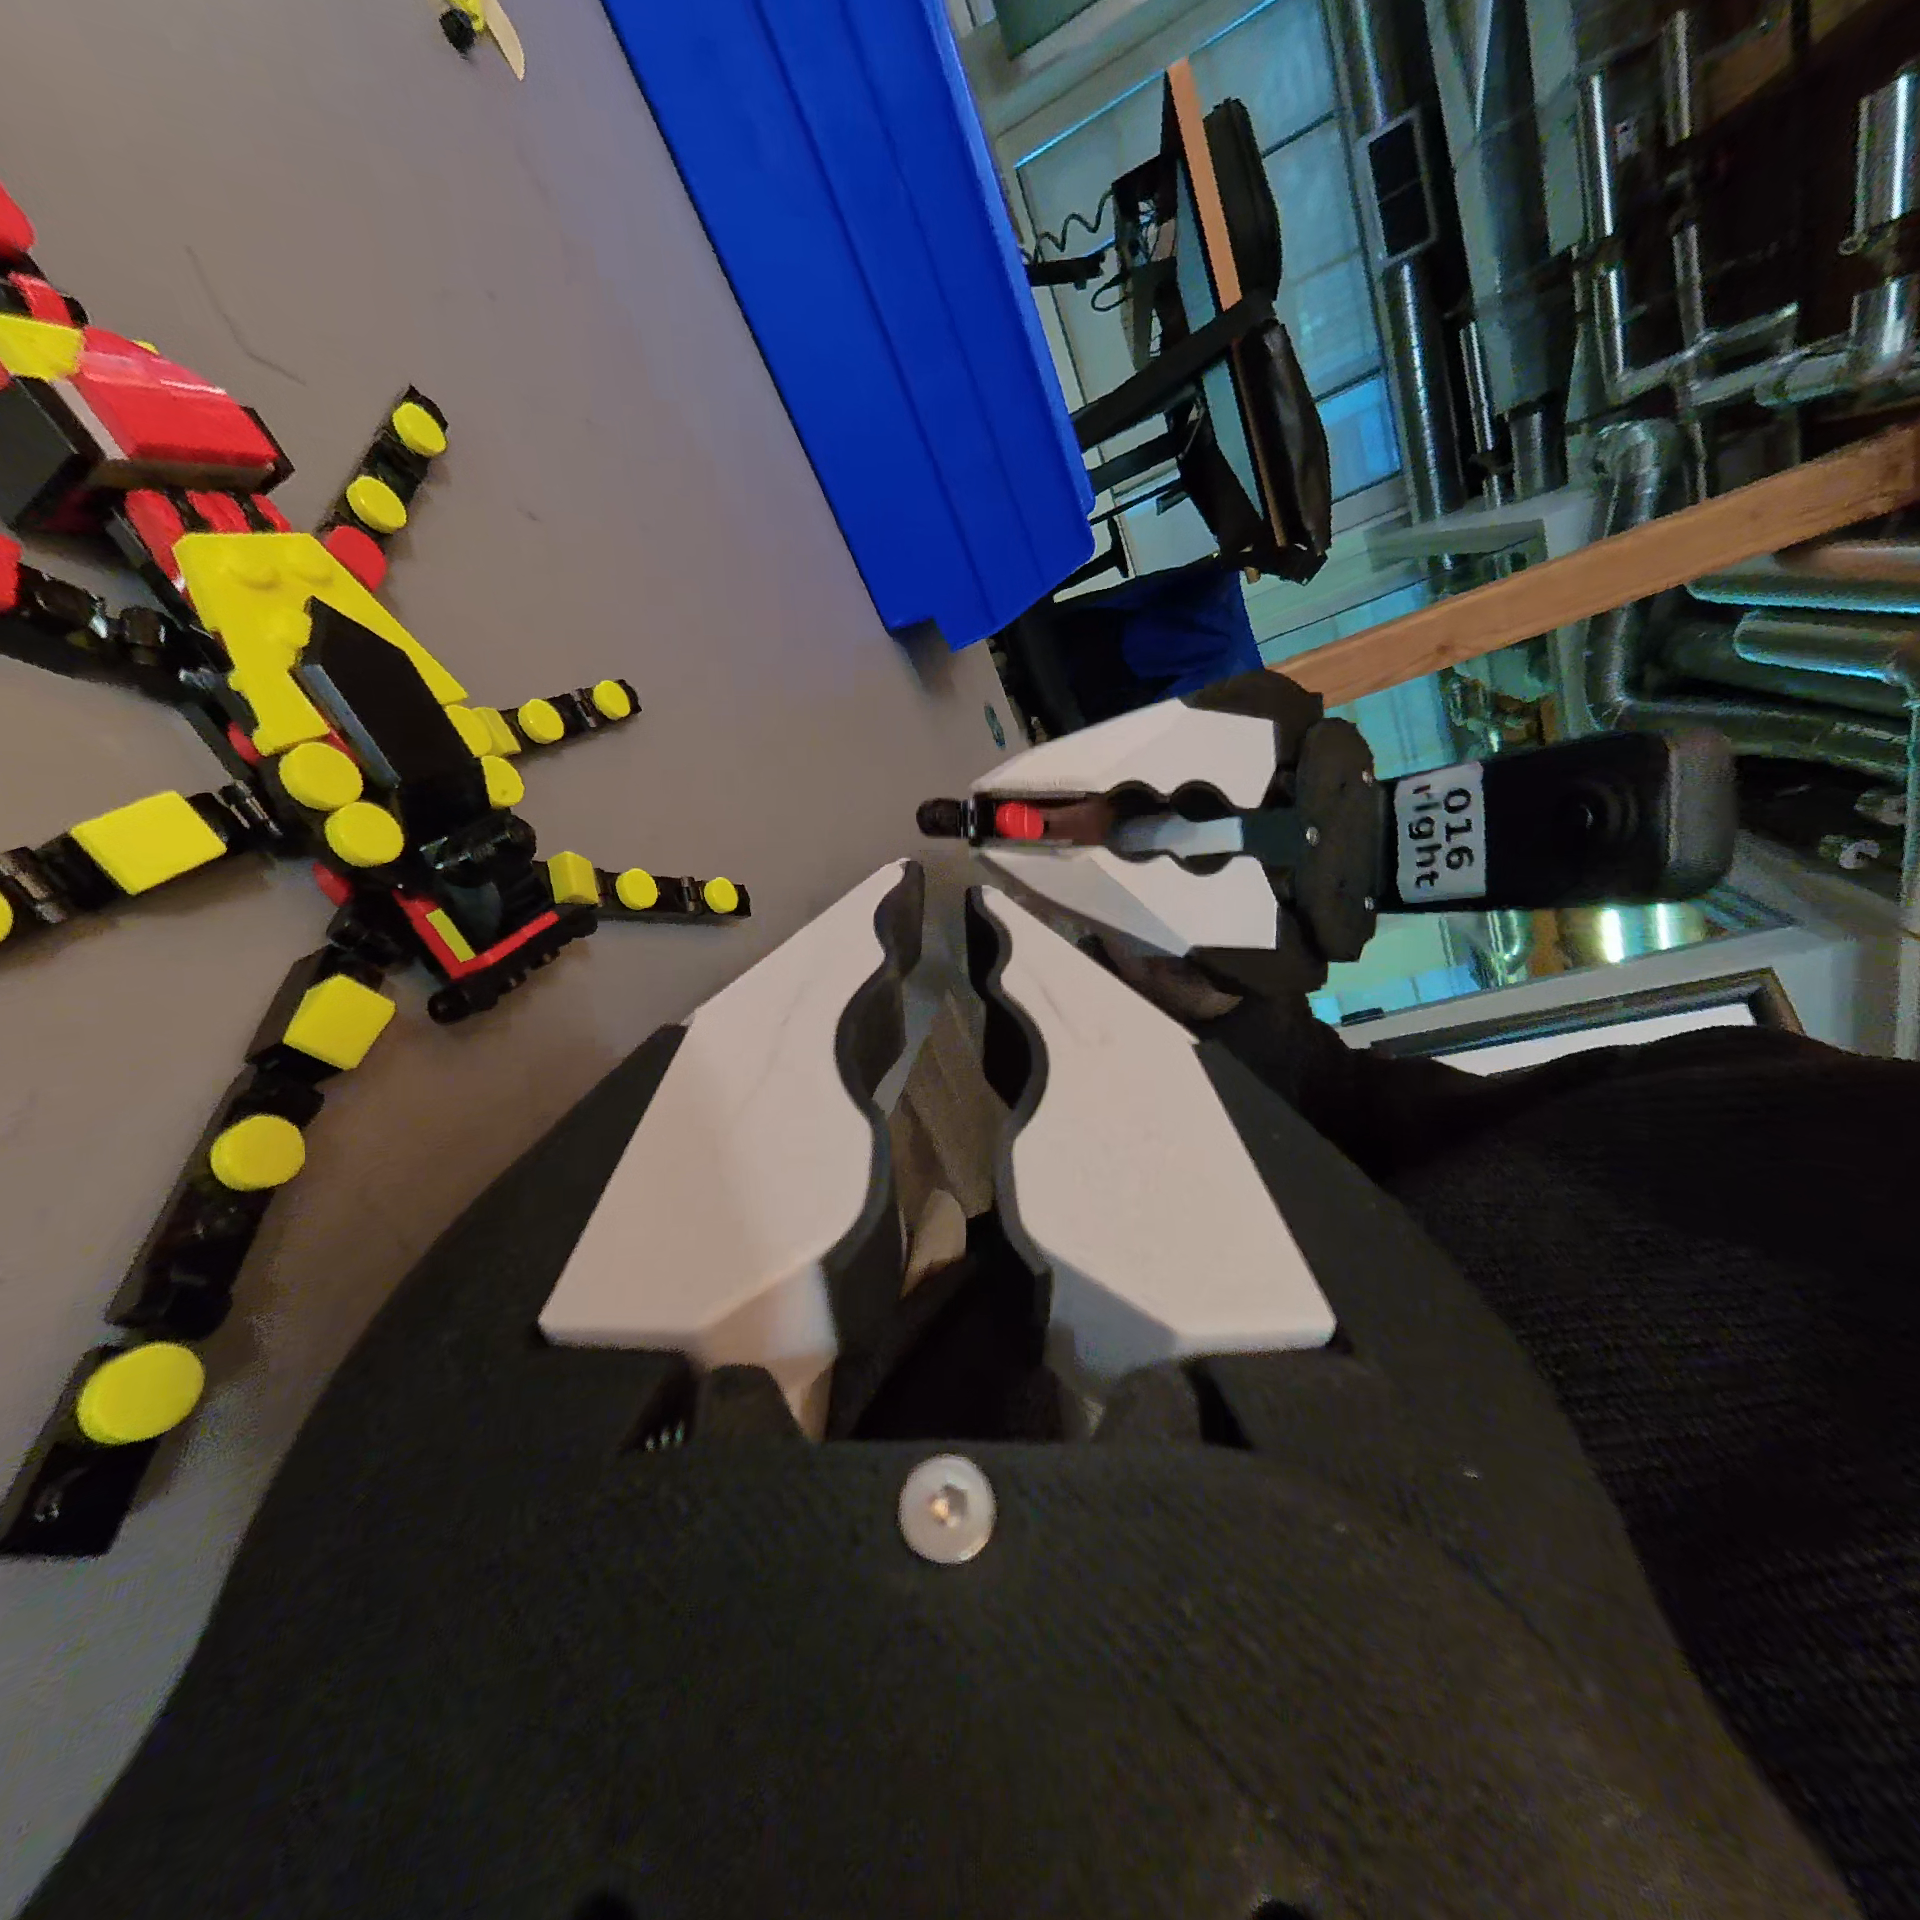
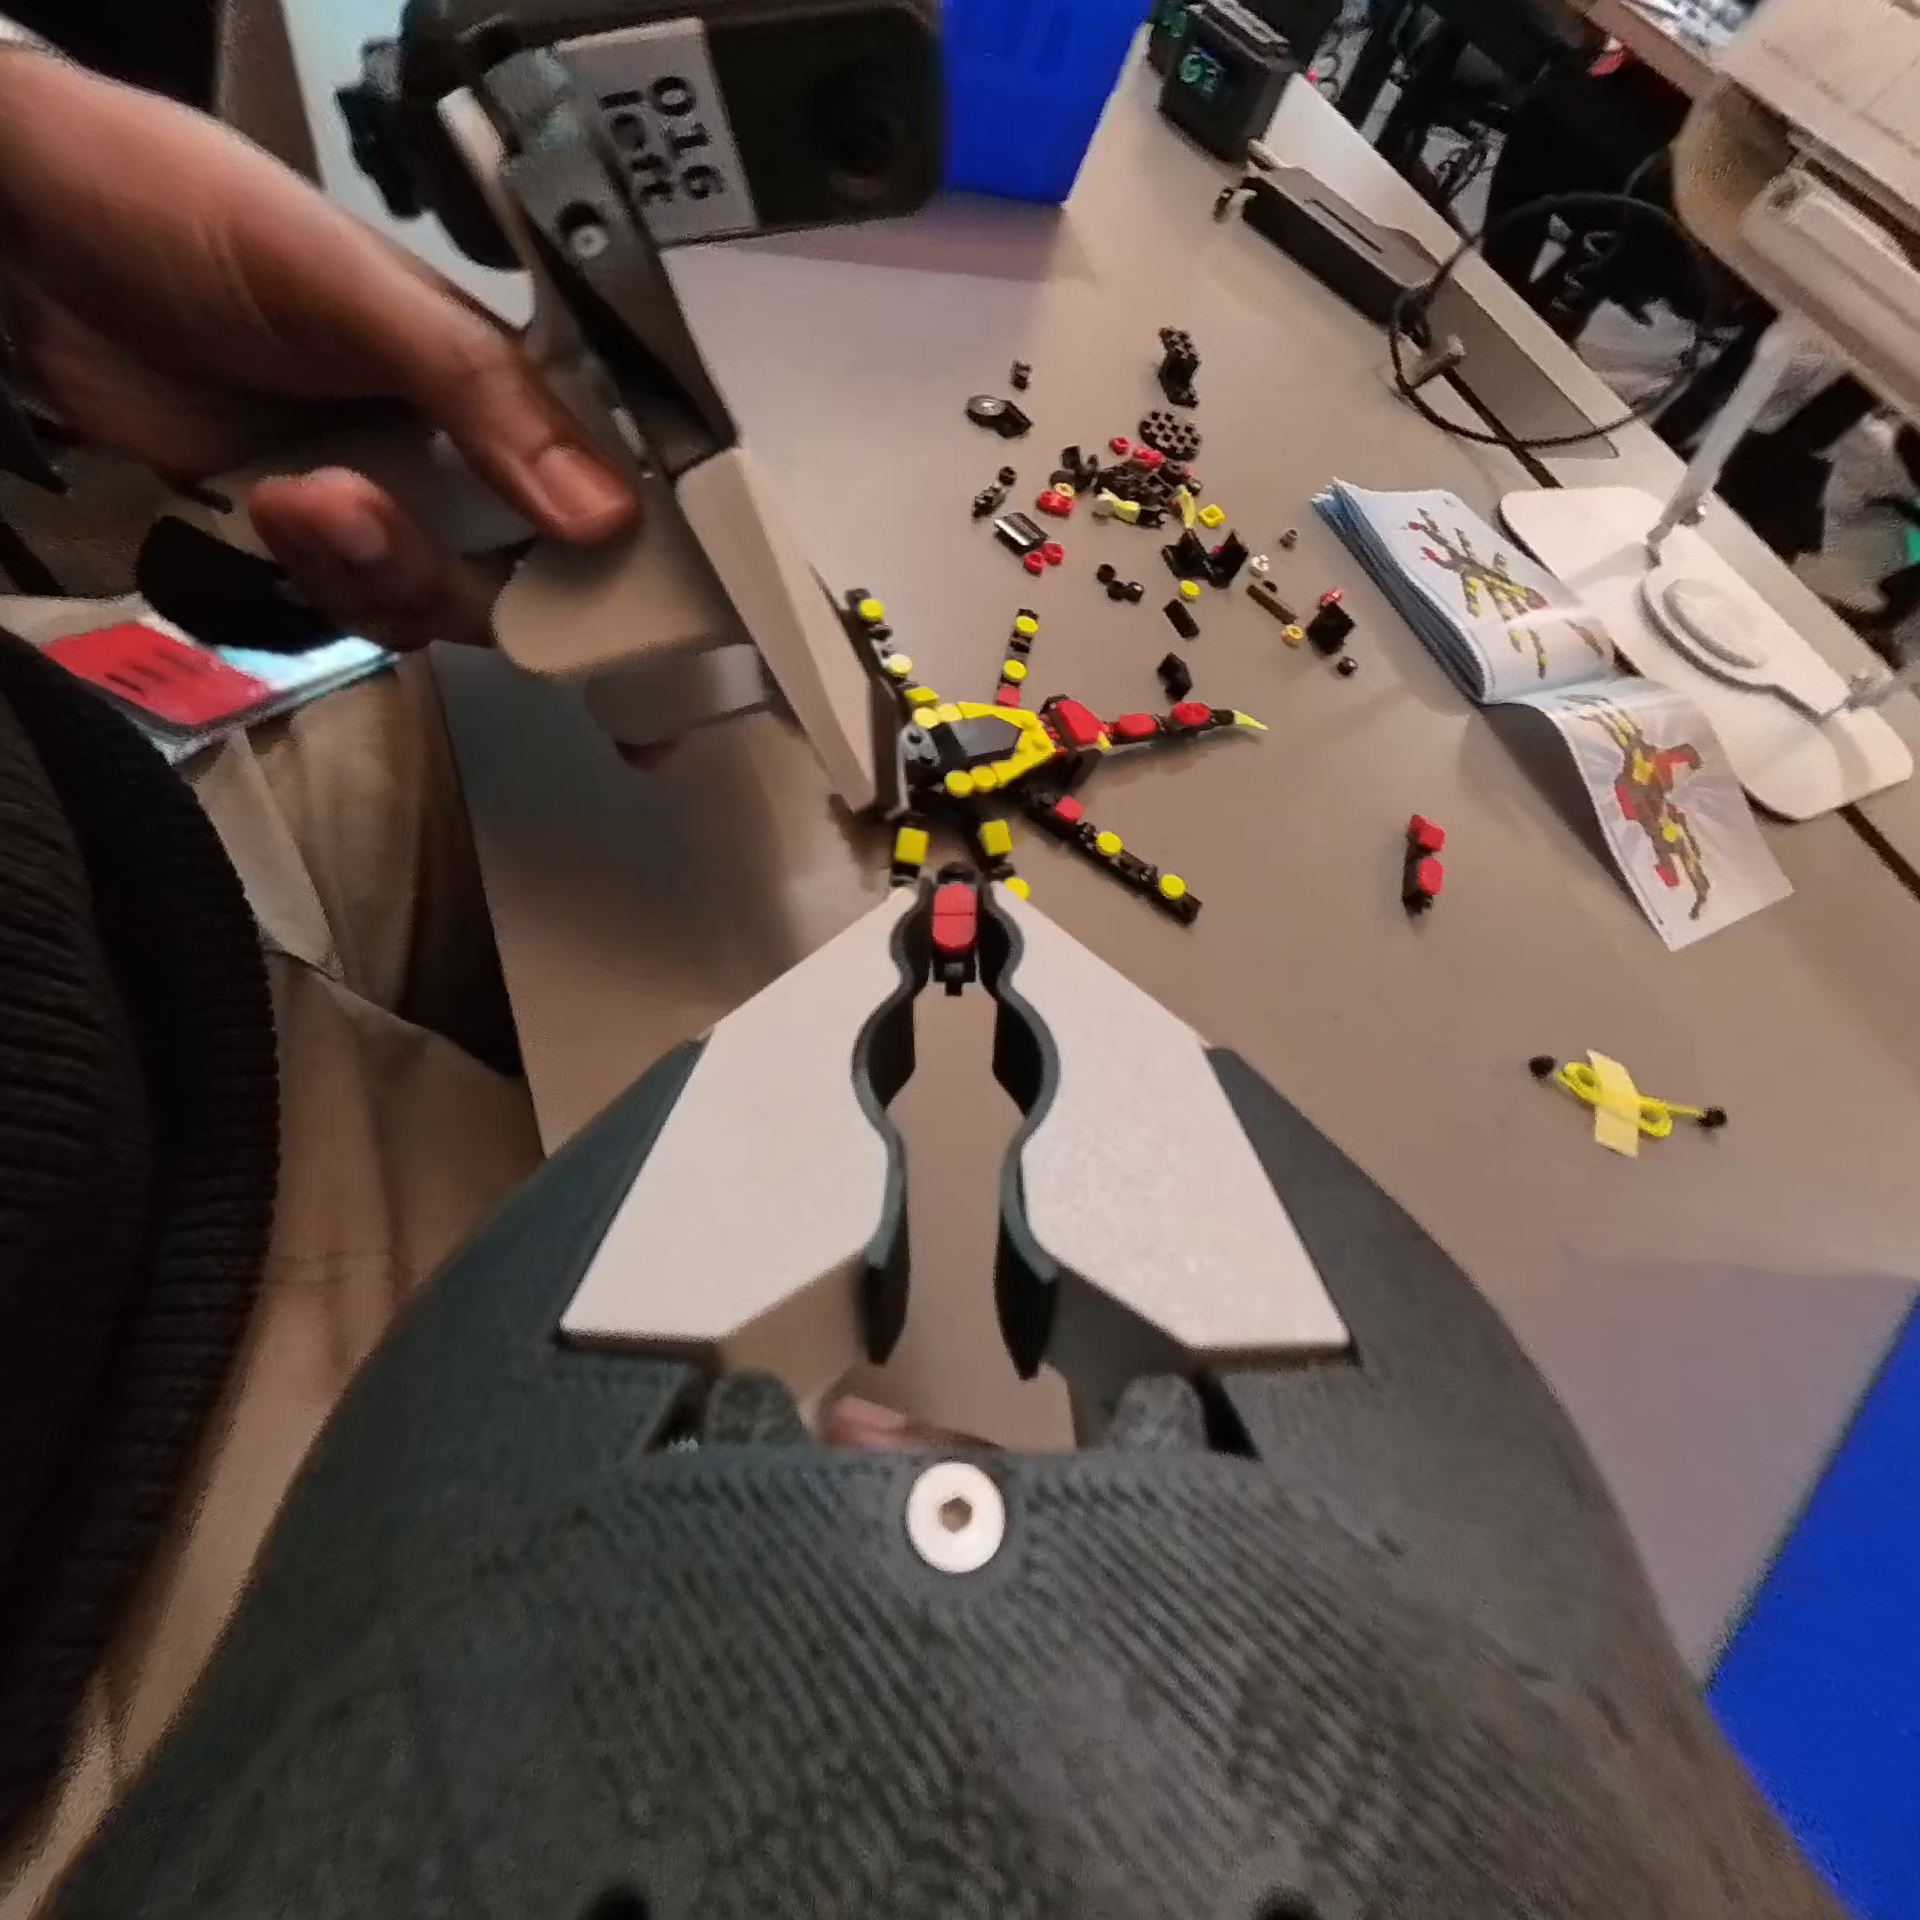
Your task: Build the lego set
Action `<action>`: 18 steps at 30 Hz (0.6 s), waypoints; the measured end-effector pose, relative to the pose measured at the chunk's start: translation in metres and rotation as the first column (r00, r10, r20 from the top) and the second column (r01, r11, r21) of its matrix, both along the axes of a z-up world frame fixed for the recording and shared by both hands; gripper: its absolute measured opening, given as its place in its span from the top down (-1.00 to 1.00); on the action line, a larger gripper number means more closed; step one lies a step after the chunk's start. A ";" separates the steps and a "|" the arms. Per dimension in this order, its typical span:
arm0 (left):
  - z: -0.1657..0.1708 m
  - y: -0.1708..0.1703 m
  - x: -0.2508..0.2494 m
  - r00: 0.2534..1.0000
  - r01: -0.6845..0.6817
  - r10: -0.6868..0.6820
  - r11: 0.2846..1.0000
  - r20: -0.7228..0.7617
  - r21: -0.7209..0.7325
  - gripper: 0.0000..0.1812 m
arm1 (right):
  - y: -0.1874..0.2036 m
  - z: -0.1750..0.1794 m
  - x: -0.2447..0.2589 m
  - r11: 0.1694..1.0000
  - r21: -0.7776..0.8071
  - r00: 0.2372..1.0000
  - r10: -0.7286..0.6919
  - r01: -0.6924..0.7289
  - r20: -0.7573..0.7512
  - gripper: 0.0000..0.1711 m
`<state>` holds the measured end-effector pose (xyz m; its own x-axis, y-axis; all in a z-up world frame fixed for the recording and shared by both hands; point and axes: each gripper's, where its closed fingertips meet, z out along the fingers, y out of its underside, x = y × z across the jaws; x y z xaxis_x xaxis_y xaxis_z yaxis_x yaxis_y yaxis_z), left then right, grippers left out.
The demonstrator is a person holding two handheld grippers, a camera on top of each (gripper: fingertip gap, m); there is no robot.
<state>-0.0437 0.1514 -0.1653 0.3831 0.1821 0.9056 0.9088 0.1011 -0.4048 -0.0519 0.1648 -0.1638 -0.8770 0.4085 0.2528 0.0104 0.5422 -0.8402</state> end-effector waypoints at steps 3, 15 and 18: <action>-0.001 0.000 0.001 1.000 0.008 -0.008 1.000 -0.009 -0.003 0.94 | 0.013 -0.008 -0.006 1.000 0.001 0.996 -0.031 0.031 0.084 0.93; -0.051 0.034 0.037 0.852 0.113 -0.367 0.824 -0.372 -0.555 0.77 | 0.054 -0.064 0.014 0.986 0.120 0.927 0.062 -0.114 0.371 0.93; -0.060 0.042 0.039 0.837 0.108 -0.398 0.792 -0.376 -0.600 0.77 | 0.055 -0.068 0.013 0.986 0.128 0.926 0.056 -0.111 0.375 0.93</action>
